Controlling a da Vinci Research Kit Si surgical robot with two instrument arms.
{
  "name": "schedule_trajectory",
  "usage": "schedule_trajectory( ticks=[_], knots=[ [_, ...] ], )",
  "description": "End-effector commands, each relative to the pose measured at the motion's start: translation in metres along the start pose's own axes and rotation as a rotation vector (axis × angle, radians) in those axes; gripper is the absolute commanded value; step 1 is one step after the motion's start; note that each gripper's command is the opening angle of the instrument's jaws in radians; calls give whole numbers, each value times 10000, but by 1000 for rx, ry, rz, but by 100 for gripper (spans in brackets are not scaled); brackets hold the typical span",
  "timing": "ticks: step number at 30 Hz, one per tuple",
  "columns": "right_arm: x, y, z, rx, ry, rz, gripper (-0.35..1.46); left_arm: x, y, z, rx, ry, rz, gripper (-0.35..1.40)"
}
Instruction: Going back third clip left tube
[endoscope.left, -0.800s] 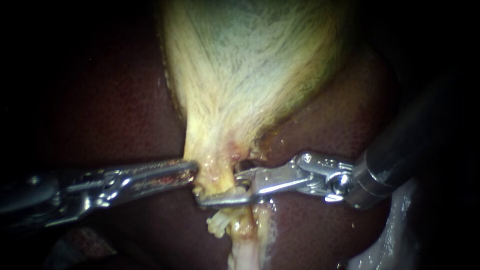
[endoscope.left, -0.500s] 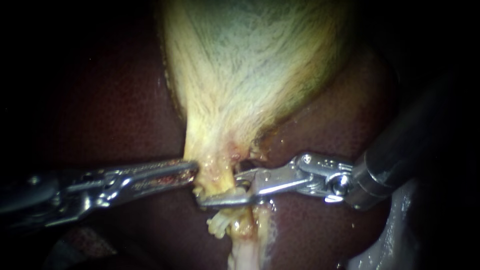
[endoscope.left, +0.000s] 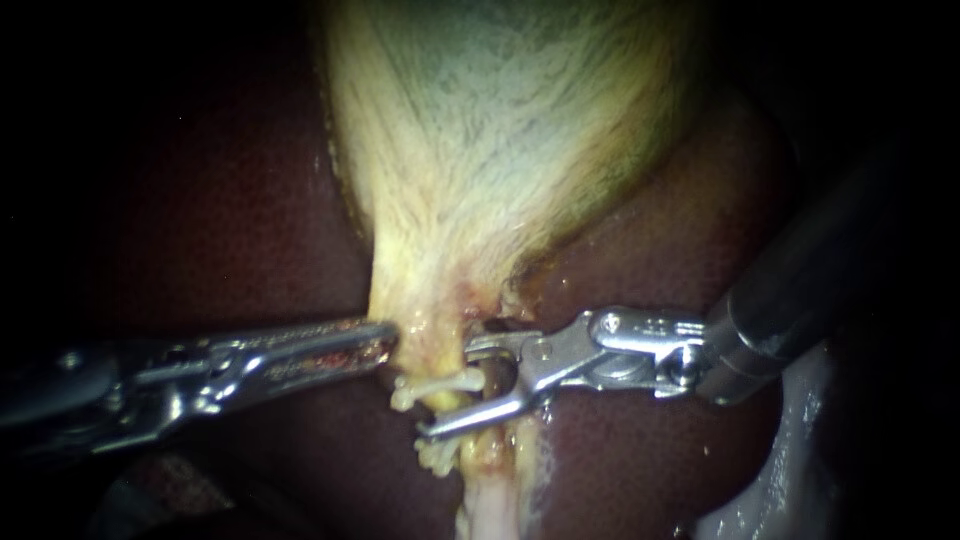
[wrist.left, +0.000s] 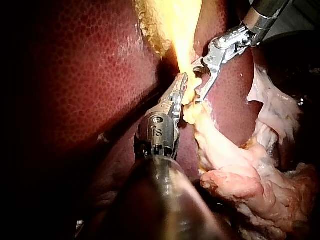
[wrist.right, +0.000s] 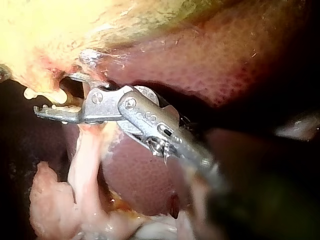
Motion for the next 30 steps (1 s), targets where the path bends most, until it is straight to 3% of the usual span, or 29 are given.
schedule_trajectory(
  ticks=[1,4,11,22,30],
  knots=[
    [-1,0,-3,-3,1,1,53,0,0,0,1,0,0,-35],
    [-5,-2,-15,-20,3,-6,55,0,0,0,1,0,0,-35],
    [-6,-20,-55,-54,5,-51,58,1,1,0,2,0,1,-35],
    [25,-36,-131,-97,-18,-192,59,1,5,3,3,0,1,-35],
    [36,-46,-143,-114,-17,-220,59,1,9,11,2,0,1,-35]
  ],
)
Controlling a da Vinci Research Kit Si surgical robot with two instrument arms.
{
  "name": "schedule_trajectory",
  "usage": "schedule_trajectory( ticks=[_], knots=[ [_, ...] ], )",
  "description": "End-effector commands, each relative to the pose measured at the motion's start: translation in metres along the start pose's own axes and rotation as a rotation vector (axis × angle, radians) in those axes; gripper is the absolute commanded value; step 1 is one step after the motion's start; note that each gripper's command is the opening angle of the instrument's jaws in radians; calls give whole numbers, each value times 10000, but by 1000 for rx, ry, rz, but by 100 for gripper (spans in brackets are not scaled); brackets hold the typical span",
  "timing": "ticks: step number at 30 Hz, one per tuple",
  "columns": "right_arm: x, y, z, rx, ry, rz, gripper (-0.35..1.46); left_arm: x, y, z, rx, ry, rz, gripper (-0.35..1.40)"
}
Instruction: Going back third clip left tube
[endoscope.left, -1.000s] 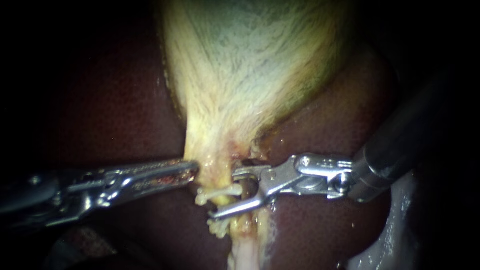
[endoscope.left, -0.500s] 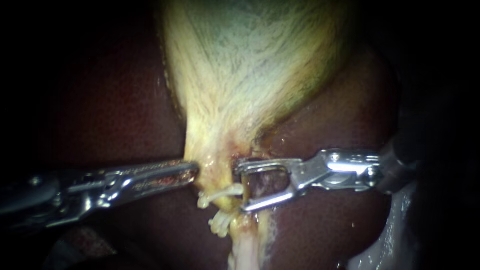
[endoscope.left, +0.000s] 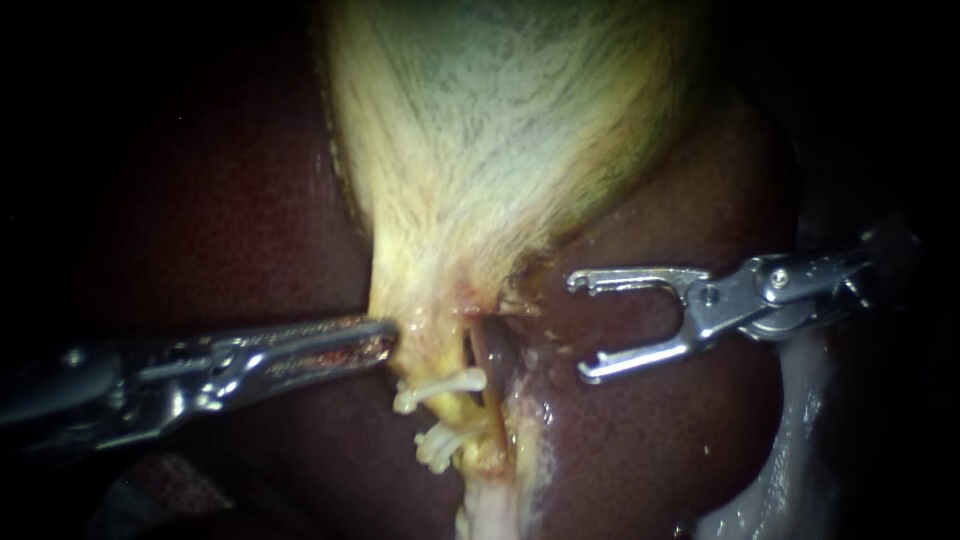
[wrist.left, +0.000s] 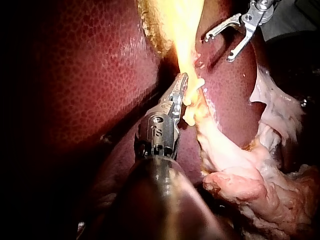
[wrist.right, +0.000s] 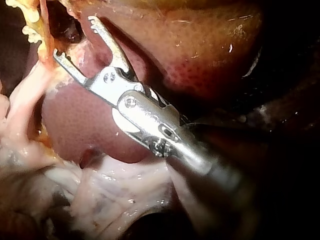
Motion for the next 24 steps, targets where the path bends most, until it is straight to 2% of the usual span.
schedule_trajectory(
  ticks=[1,11,18,24],
  knots=[
    [1,-2,2,0,1,1,60,0,0,4,-1,0,-1,-35],
    [2,-5,2,1,2,0,60,6,1,46,-7,1,2,-35],
    [3,-6,2,1,2,1,60,16,2,60,-9,14,7,-35],
    [3,-7,2,1,2,1,60,17,4,60,-10,17,8,-35]
  ],
)
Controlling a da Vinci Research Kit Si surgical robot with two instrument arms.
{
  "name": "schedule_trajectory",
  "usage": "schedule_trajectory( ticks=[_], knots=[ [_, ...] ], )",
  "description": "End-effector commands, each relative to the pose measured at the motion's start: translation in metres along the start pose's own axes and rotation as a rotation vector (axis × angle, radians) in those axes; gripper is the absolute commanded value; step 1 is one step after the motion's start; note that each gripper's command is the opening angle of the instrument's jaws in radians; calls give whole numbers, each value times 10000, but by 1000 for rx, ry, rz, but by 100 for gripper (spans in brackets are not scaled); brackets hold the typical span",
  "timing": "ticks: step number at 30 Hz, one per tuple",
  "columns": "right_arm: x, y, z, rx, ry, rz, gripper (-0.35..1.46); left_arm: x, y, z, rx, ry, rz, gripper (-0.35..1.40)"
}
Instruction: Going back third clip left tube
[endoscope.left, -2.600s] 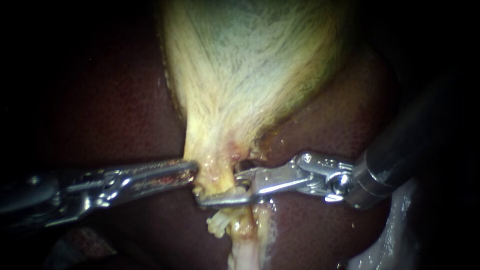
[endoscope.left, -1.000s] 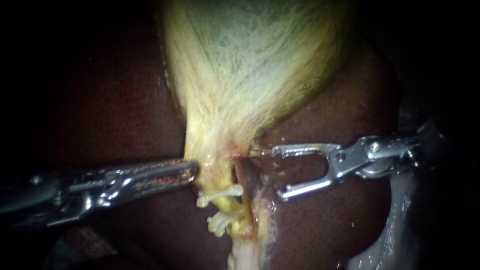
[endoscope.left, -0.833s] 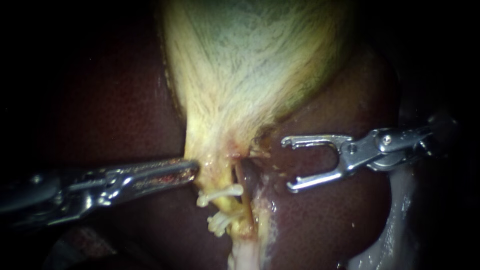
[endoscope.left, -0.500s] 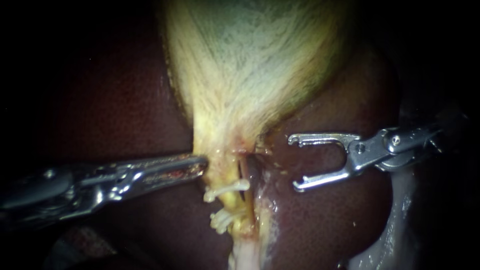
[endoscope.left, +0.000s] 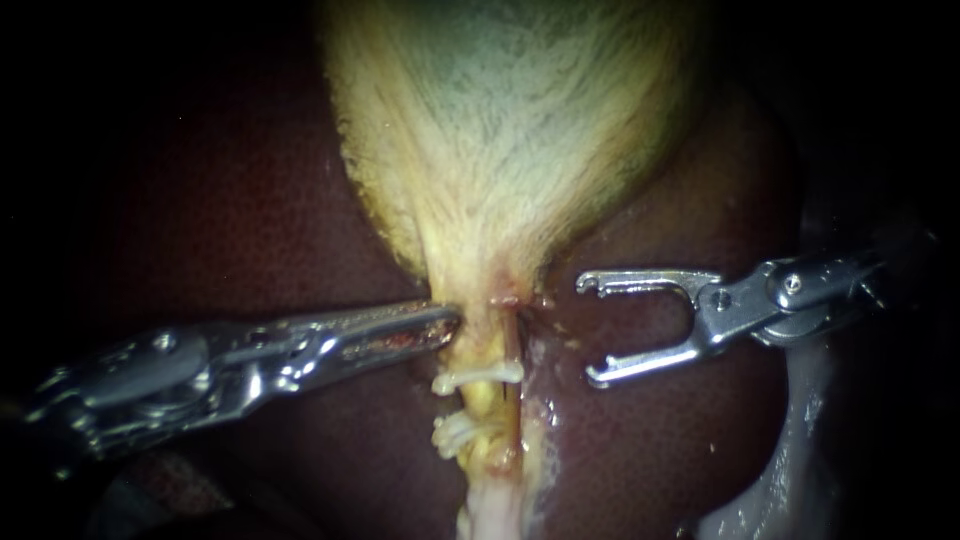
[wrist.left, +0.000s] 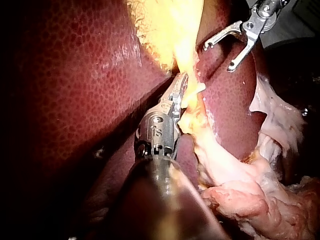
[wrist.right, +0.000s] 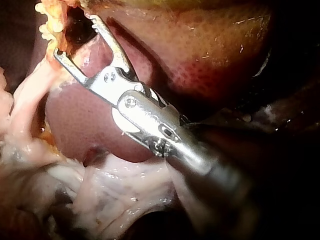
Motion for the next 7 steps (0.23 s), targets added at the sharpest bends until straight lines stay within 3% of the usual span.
schedule_trajectory(
  ticks=[1,7],
  knots=[
    [0,-1,0,0,0,0,60,0,0,0,0,0,1,-35],
    [4,-7,8,-4,-1,36,60,0,1,-2,1,1,1,-35]
  ],
)
